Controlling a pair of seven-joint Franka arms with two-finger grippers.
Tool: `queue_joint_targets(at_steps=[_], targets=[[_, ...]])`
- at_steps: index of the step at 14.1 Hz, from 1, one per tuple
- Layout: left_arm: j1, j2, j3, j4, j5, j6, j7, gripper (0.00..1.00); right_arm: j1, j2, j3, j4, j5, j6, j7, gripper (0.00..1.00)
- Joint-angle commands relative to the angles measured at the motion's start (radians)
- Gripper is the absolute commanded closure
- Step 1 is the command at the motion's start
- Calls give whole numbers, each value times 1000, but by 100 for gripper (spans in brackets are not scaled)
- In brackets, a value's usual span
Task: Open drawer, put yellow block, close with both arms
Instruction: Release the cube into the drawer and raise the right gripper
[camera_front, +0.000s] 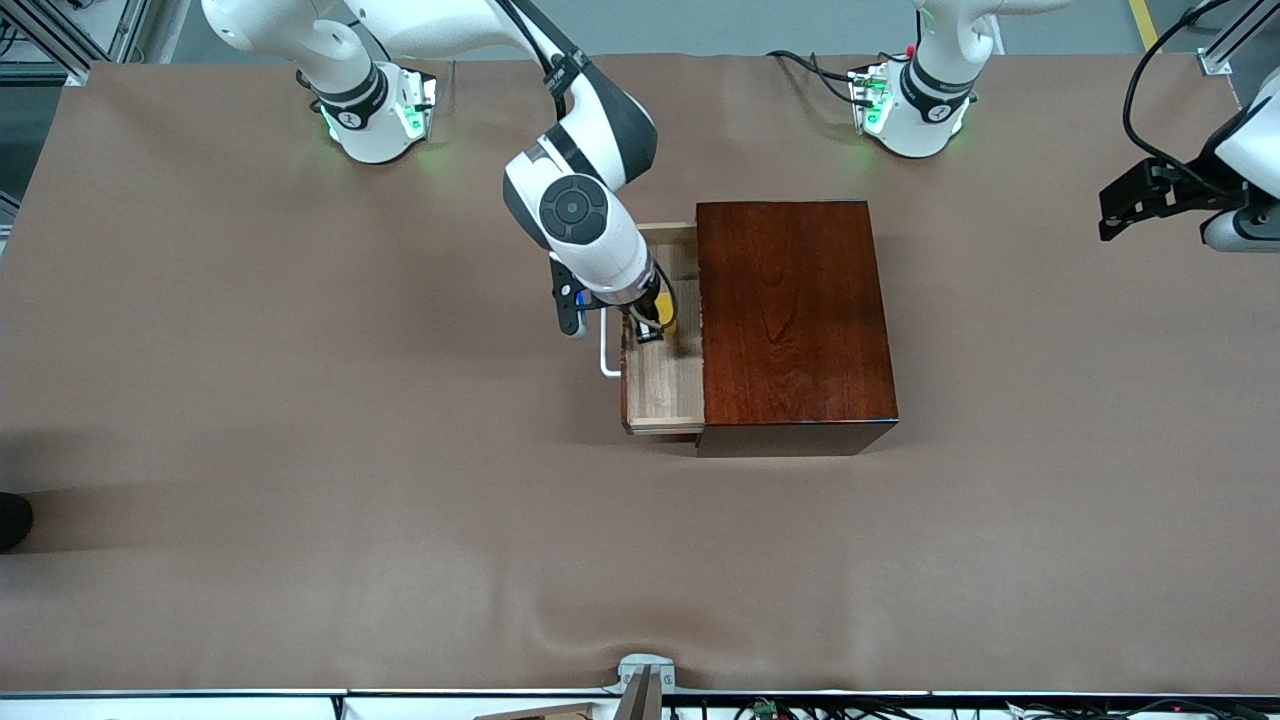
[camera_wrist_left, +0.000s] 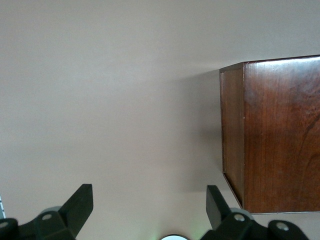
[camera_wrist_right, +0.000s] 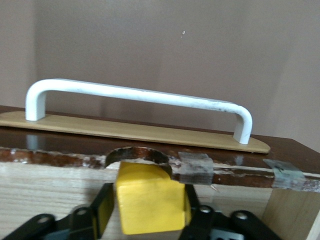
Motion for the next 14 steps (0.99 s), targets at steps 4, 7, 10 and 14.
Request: queue_joint_targets(at_steps=[4,7,10,14], targets=[[4,-17,-25,5,-15,-17,16,0,-98,5,-8,211,19,-273,12,0],[3,-16,-91,51,-17,-29,-7,0,-171,0,-10,327,16,-416,12,0],[-3,3,-218,68,-17,-30,-140,0,-223,-18,-21,352,-36,-520,-103,0],[-28,119,-414,115,-14,2,-427,0,-321,-93,-19,351,-135,-702,-416,0]])
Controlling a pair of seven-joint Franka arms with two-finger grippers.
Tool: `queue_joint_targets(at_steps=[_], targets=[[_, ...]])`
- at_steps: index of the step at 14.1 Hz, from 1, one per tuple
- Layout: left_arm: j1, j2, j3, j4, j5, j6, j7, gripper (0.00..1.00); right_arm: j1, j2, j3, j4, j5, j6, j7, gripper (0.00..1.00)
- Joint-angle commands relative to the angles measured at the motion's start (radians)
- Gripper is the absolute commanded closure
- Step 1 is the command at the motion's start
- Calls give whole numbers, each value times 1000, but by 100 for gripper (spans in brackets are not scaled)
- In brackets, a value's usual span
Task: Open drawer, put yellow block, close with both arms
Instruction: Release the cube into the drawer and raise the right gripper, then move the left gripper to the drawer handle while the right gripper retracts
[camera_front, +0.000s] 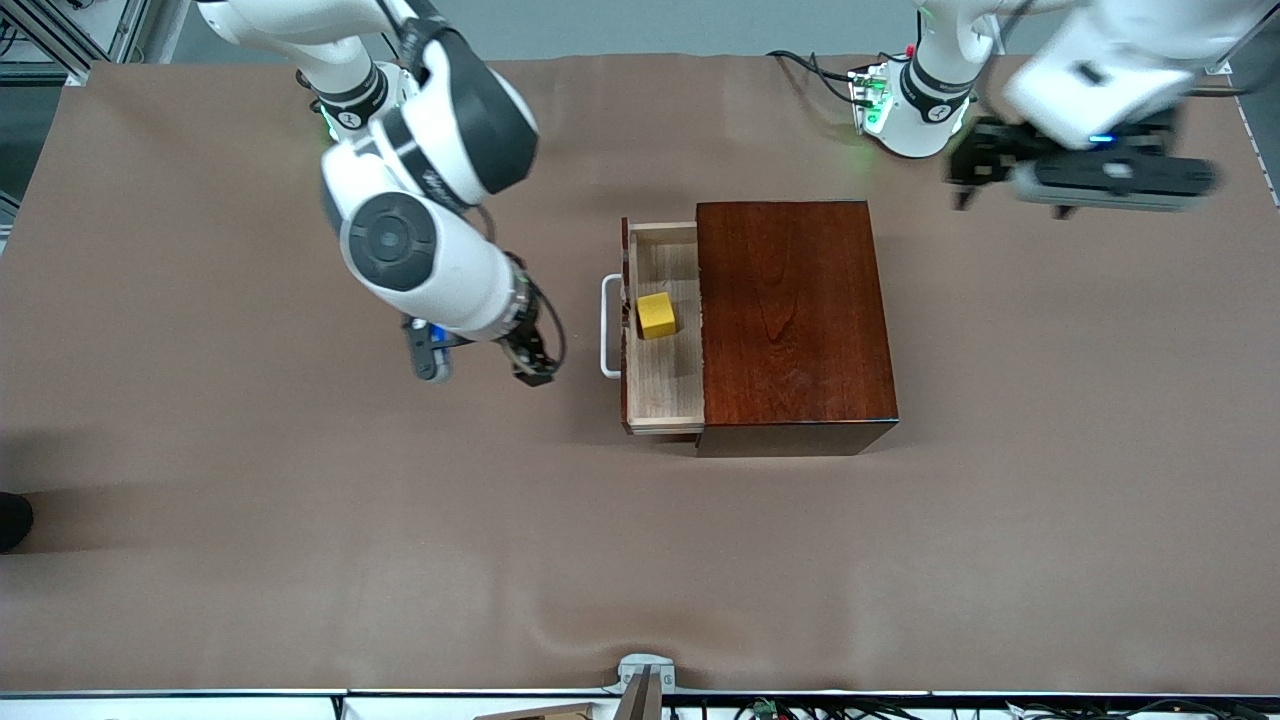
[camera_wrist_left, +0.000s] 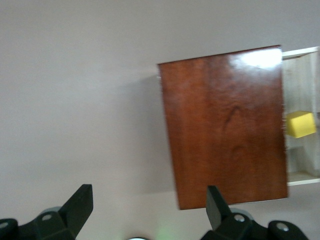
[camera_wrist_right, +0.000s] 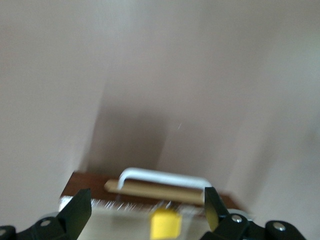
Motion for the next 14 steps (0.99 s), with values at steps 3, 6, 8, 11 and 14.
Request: queue_joint_targets(at_steps=[3,6,8,11,14], targets=[[-123,200,-114,107,-3,109,-331,0,-168,-97,6,-10,-41,-131,-284,0],[-263,312,-100,141,5,238,-562,0,-233,-129,3,-8,-46,-142,-429,0],[-370,415,-76,207,46,286,-719,0,-286,-143,-6,-8,-46,-173,-549,0],[-616,549,100,291,81,370,-920,0,-356,-177,-6,-10,-55,-220,-779,0],[-887,644,373,314,72,482,-1034,0,-391,-197,-7,-10,-104,-237,-991,0]])
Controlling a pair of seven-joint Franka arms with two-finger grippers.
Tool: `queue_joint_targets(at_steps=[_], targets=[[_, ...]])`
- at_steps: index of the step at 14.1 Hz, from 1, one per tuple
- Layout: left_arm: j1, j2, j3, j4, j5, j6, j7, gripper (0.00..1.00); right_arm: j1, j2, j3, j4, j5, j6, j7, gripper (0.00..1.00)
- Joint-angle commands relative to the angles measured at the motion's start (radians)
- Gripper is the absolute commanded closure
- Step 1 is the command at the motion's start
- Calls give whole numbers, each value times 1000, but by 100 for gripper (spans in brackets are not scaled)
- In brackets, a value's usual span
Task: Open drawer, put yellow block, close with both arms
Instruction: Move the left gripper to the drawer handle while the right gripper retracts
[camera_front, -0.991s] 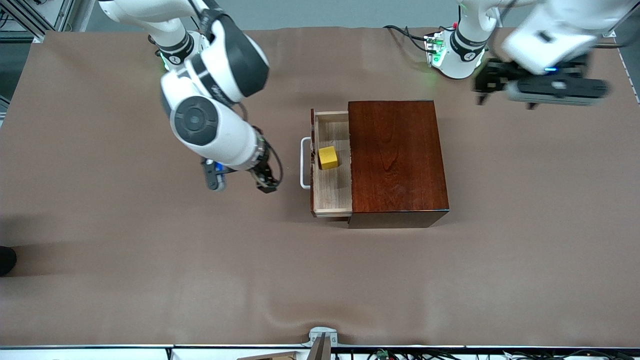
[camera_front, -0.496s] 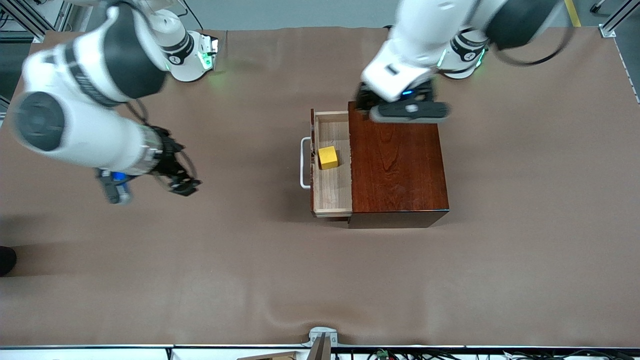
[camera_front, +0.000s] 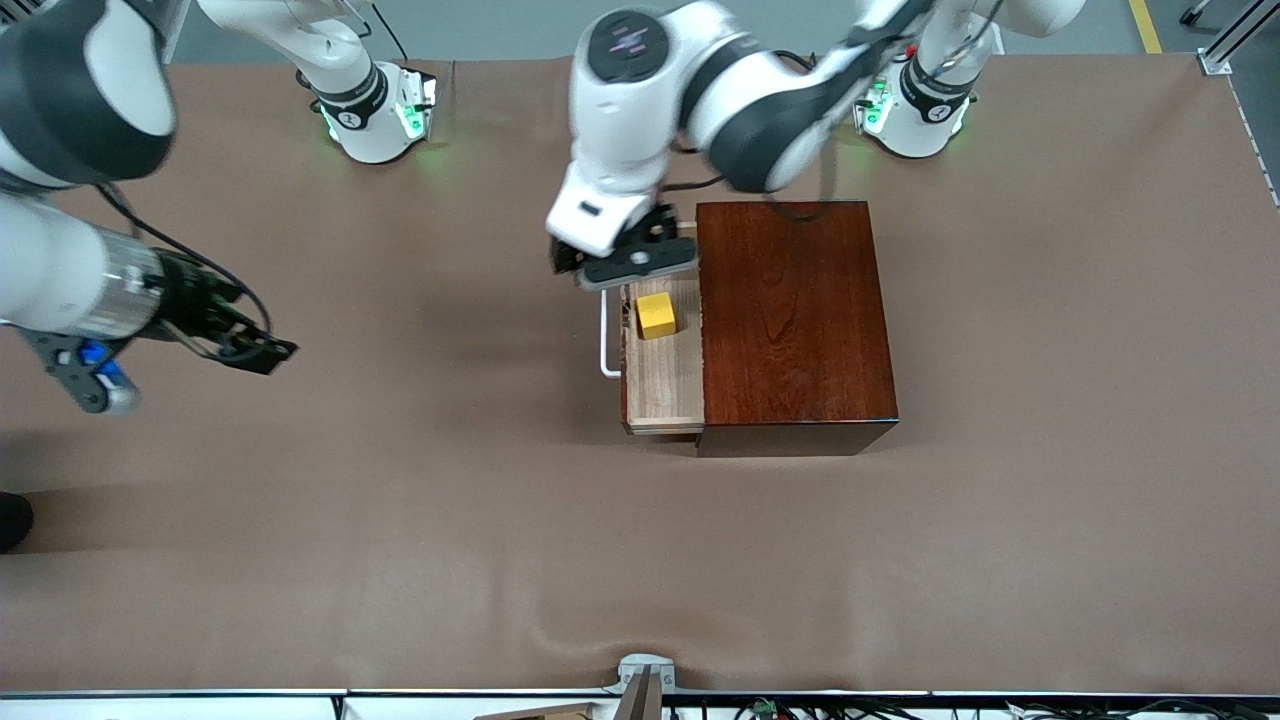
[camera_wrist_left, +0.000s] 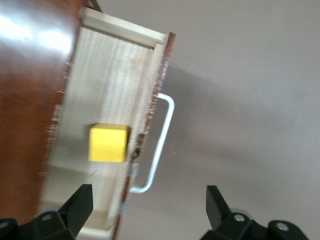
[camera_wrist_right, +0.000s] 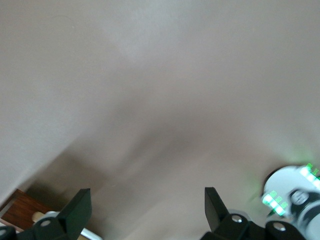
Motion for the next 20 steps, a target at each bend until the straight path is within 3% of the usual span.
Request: queue_joint_targets(at_steps=[1,3,7,10,14,20], targets=[[-180,114,174,90,13,66,-120,0,-42,-42,14,-14,-34,-21,-160,0],[-191,152,180,92,13,106,-187,0,-72,-77,19,-25,-40,-21,-257,0],[-231,232,214,93,14,213,-435,0,-83,-150,14,-77,-169,-24,-626,0],[-233,249,217,92,14,215,-506,0,-154,-207,12,-131,-169,-29,-841,0],[-229,266,225,82,13,207,-546,0,-168,-276,9,-188,-186,-20,-868,0],[-205,277,226,75,11,152,-556,0,-175,-276,17,-197,-195,19,-868,0]])
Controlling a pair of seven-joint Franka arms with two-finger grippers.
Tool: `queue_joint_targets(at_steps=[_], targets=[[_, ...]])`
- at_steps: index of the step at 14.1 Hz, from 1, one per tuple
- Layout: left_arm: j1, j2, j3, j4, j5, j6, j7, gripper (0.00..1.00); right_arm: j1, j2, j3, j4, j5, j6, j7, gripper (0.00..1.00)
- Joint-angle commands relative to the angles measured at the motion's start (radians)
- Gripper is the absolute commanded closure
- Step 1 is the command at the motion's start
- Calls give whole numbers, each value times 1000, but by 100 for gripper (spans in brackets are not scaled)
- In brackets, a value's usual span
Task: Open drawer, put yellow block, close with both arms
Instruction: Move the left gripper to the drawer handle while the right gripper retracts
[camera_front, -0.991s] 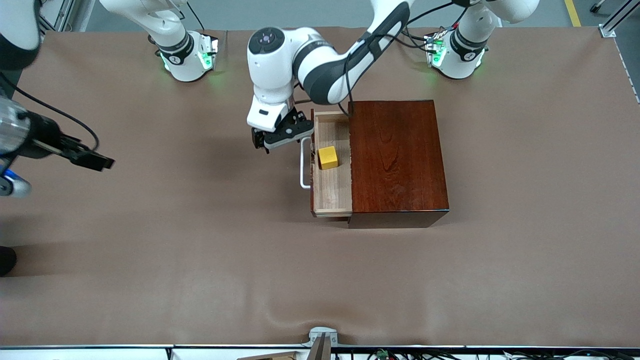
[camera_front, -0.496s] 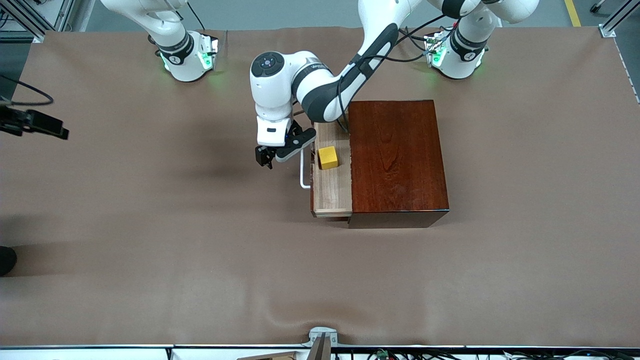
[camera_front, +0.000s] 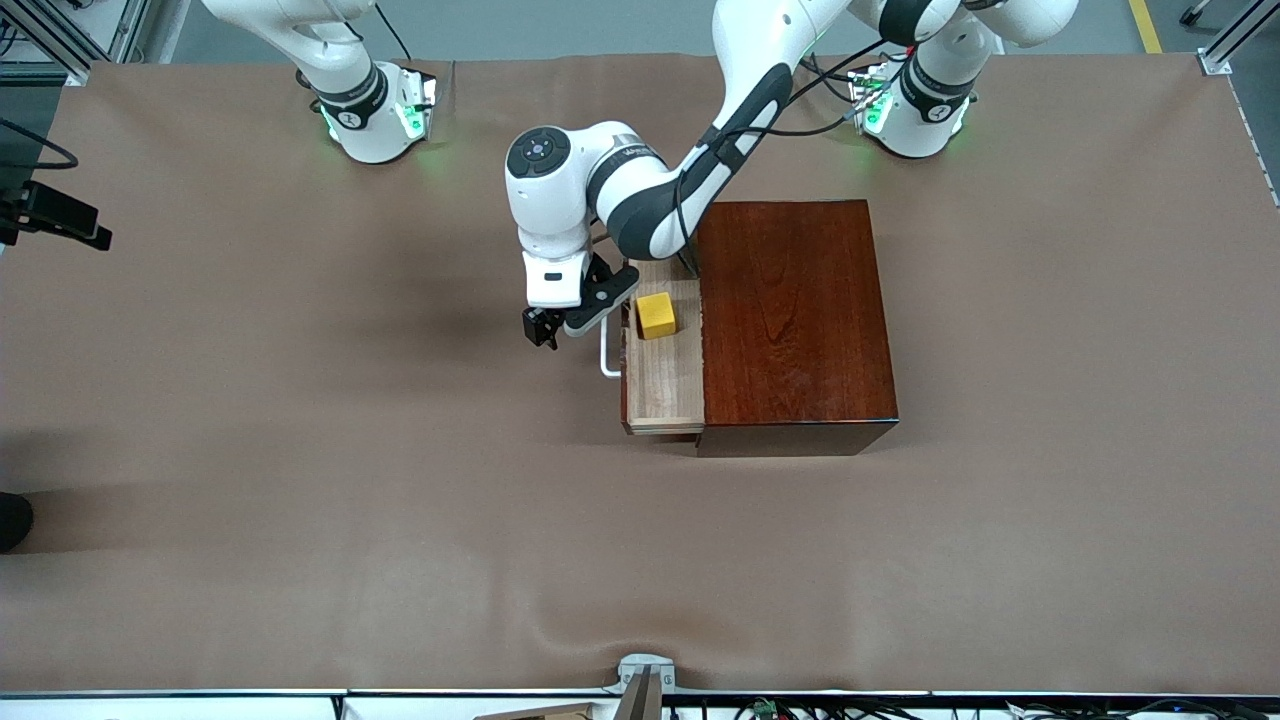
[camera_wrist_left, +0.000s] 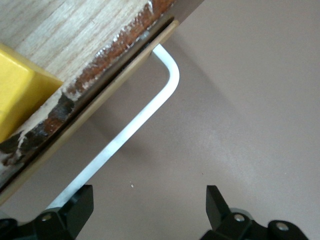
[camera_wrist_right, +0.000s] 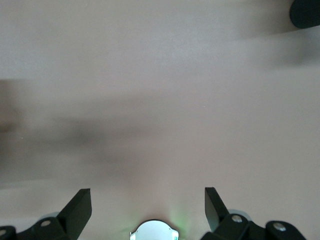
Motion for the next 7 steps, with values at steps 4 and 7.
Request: queue_joint_targets(at_steps=[4,7], targets=[[33,-1,10,20,16,-148,-4,0,-3,-90,21,-133,-23,104,-14,0],[52,-13,10,20,16,-211,-4,0,-3,-115,21,-171,-26,140,-14,0]])
